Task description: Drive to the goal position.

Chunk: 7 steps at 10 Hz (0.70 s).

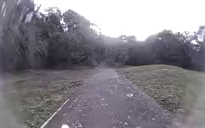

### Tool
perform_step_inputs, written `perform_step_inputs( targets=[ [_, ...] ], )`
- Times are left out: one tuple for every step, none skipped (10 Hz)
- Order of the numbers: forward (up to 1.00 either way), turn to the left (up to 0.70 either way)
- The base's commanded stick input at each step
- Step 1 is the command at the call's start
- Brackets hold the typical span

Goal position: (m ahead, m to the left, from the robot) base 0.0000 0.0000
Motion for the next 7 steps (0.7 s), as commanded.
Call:
perform_step_inputs(
  targets=[
    [0.50,0.00],
    [0.50,0.00],
    [0.50,0.00],
    [0.50,0.00],
    [0.50,0.00],
    [0.50,0.00],
    [0.50,0.00]
  ],
)
